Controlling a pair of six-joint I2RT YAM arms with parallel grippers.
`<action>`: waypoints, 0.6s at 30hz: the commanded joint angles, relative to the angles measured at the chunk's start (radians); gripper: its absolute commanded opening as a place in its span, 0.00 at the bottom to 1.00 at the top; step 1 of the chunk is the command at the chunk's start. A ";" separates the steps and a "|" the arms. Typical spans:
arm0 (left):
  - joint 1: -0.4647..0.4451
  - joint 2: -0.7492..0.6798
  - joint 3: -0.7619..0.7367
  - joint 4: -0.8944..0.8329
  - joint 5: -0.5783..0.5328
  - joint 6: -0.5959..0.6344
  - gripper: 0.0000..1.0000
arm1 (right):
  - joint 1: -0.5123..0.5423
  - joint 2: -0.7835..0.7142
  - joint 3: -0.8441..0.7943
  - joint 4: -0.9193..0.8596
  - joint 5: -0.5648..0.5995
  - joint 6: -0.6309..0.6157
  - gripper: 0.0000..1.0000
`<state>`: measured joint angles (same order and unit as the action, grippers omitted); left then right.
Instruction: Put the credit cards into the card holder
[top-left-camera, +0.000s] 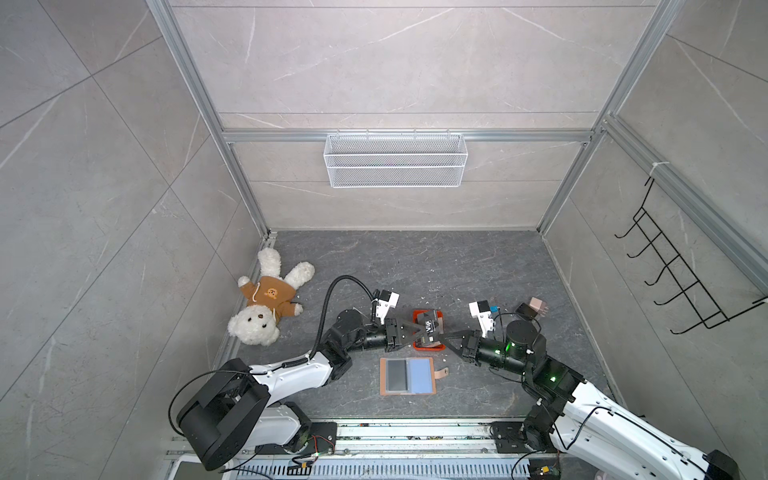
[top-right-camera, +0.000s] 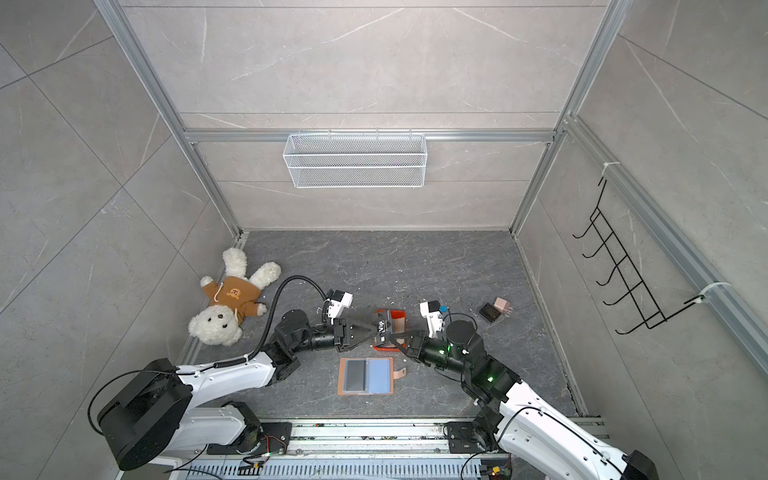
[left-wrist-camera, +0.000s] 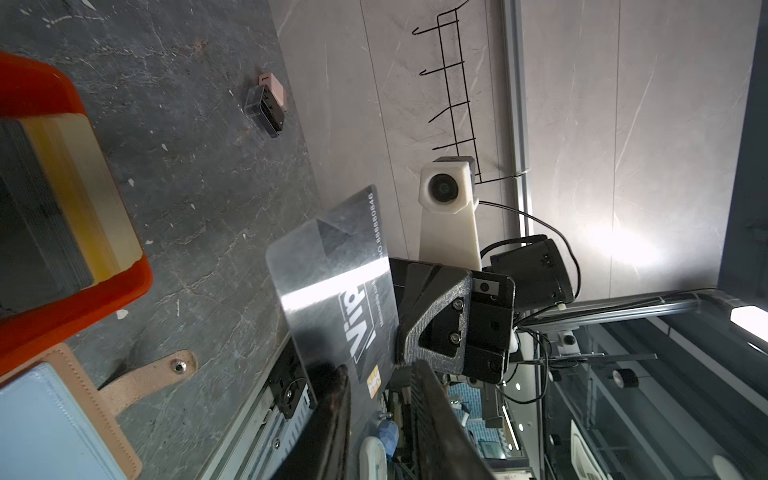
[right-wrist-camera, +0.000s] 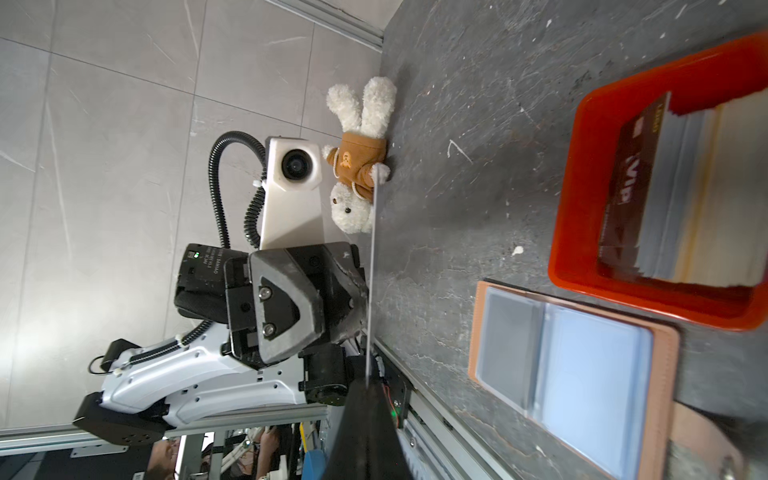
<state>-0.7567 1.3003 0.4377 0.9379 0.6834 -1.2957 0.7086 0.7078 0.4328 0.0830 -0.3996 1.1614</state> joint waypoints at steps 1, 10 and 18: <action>0.005 0.001 -0.005 0.117 0.011 -0.039 0.26 | 0.000 0.015 -0.031 0.135 -0.034 0.062 0.00; 0.012 -0.091 -0.036 -0.052 -0.028 0.022 0.26 | 0.000 -0.025 -0.017 0.028 0.029 0.033 0.00; 0.036 -0.129 -0.068 -0.077 -0.004 0.006 0.37 | 0.000 -0.032 -0.016 0.040 0.005 0.042 0.00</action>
<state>-0.7250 1.1866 0.3637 0.8379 0.6640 -1.3018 0.7082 0.6743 0.4076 0.1207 -0.3859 1.2015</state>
